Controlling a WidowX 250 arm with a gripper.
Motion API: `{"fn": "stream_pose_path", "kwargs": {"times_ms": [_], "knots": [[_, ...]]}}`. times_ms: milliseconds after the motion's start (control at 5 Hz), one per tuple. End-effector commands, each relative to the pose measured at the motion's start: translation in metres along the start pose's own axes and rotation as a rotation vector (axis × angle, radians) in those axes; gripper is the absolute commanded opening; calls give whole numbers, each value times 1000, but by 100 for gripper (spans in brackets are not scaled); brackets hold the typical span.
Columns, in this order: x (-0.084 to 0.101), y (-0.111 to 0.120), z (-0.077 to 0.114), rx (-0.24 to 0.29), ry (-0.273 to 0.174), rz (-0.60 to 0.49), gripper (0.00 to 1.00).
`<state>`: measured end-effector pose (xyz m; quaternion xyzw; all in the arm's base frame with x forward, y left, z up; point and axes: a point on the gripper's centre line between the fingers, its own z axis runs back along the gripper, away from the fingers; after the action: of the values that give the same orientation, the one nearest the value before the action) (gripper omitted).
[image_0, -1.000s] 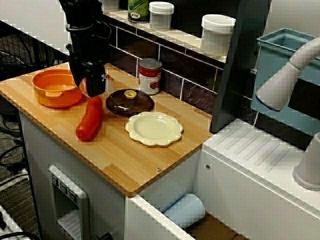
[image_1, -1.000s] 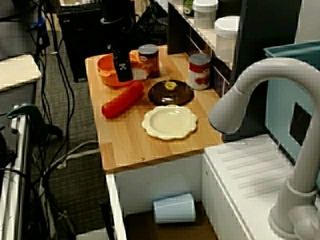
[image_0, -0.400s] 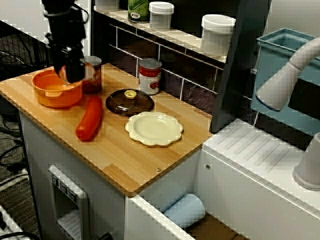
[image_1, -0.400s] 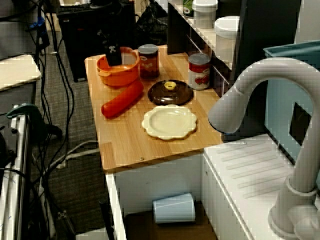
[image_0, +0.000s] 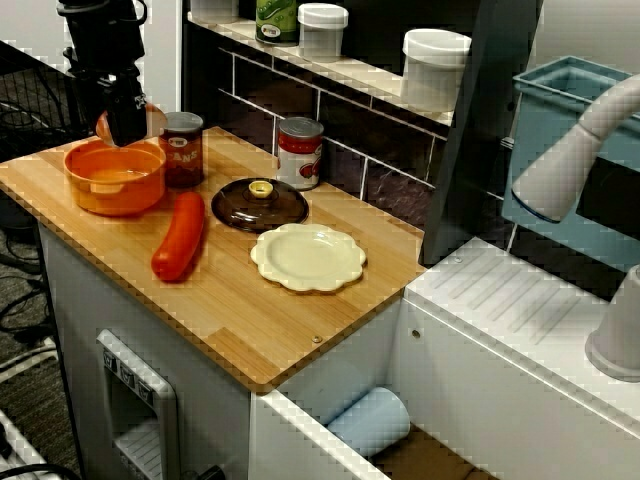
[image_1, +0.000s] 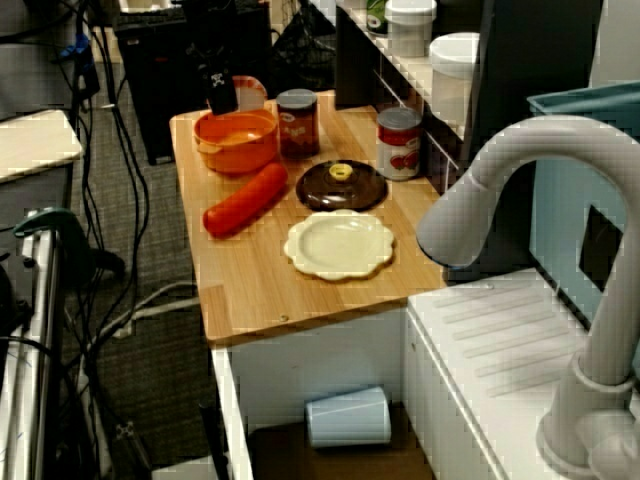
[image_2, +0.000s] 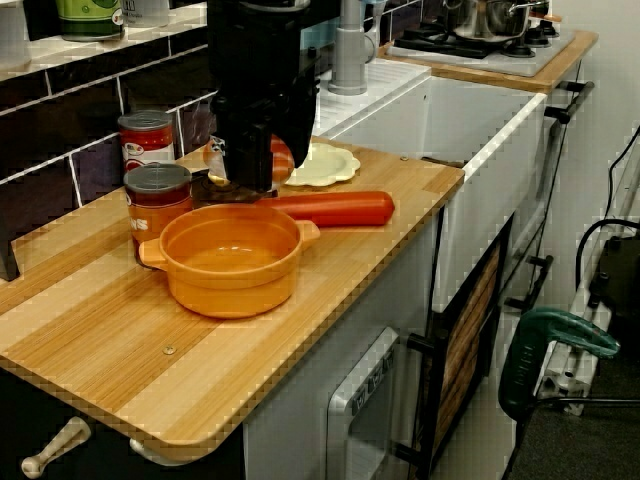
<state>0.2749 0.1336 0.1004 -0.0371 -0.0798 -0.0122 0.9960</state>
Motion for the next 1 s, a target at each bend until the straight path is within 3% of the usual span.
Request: {"fn": "stream_pose_path", "kwargs": {"times_ms": [0,600,800], "knots": [[0,10,-3,76,-40,12,0],[-2,11,-23,99,3,0,0],[0,11,-26,105,15,0,100]]}}
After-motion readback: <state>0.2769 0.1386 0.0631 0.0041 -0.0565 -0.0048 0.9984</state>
